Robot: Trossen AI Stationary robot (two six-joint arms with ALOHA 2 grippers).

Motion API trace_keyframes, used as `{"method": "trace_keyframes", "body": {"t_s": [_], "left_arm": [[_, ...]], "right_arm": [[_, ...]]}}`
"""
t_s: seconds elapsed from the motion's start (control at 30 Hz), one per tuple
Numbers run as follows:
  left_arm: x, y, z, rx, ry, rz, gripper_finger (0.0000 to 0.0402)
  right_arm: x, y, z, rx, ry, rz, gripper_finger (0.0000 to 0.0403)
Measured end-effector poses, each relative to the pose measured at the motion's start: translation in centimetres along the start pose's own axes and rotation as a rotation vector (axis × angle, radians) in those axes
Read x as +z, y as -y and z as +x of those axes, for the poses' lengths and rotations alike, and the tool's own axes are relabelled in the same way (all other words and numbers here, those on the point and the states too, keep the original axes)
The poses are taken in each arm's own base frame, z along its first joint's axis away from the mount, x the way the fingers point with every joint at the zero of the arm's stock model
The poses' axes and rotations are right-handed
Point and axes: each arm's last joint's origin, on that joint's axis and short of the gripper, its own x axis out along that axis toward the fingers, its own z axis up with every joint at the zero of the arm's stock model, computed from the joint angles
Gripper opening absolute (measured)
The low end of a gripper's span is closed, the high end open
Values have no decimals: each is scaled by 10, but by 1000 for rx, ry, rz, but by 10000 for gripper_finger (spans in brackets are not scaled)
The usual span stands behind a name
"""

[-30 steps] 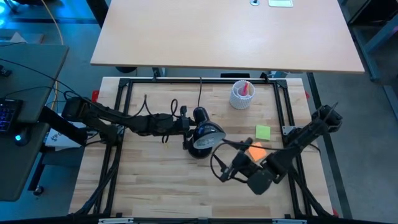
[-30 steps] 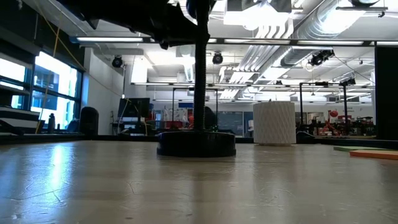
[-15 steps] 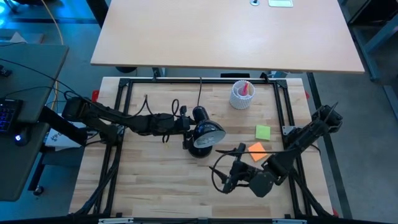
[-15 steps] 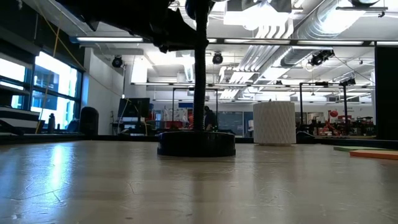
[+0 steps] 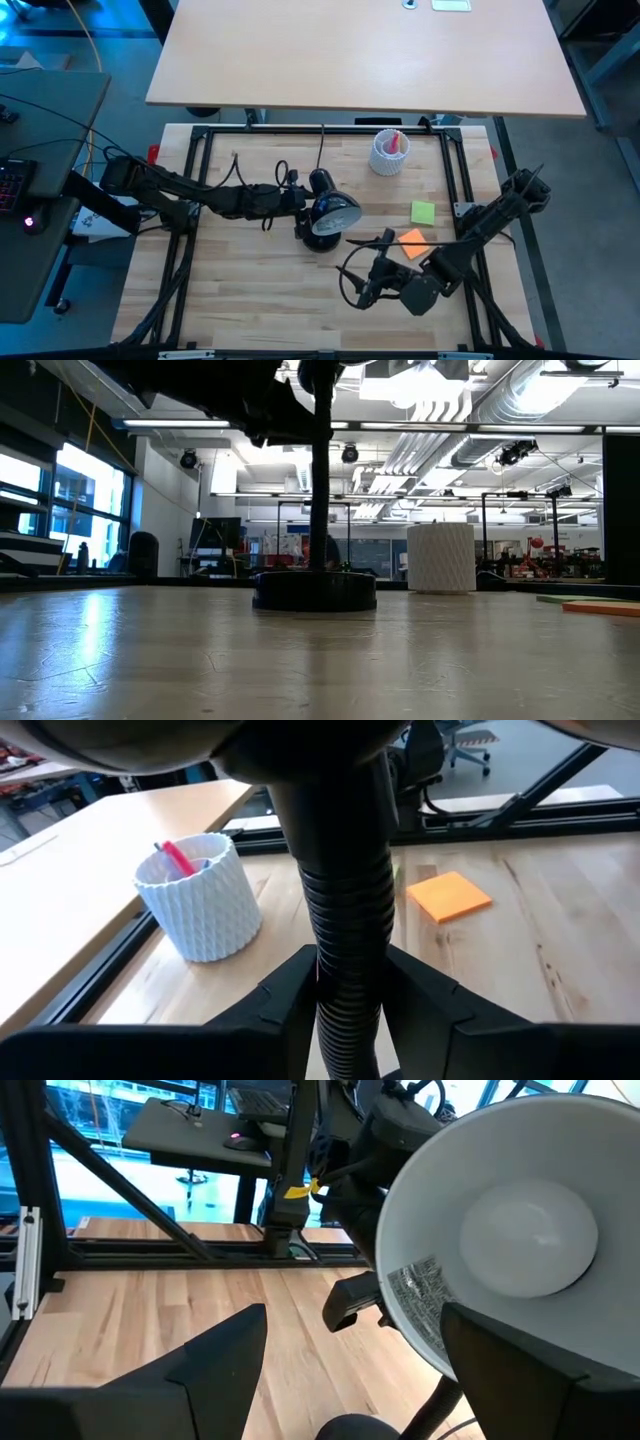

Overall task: Screw lightbulb
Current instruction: Remove the lightbulb from the desk lamp

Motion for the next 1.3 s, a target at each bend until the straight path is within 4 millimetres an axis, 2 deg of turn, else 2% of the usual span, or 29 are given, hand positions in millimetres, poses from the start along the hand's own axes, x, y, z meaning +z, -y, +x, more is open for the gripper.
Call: {"method": "trace_keyframes", "body": {"t_s": [0.13, 0.4, 0.57, 0.93, 1.1, 1.3], "left_arm": [[0, 2, 0, -7, -5, -7, 121], [-1, 2, -1, -8, -12, -18, 204], [3, -2, -12, -16, -57, 58, 243], [17, -17, -56, -22, -138, 93, 251], [14, -21, -63, 19, -191, 84, 251], [1, -23, -68, 88, -332, 114, 251]], "right_arm": [[0, 0, 0, 0, 0, -15, 298], [0, 0, 0, 2, 0, -17, 298], [0, 1, 3, 5, -3, 17, 298], [-2, 9, 14, -19, -28, 8, 298], [-2, 11, 18, -14, -33, 11, 298], [-2, 11, 18, -13, -33, 17, 298]]}}
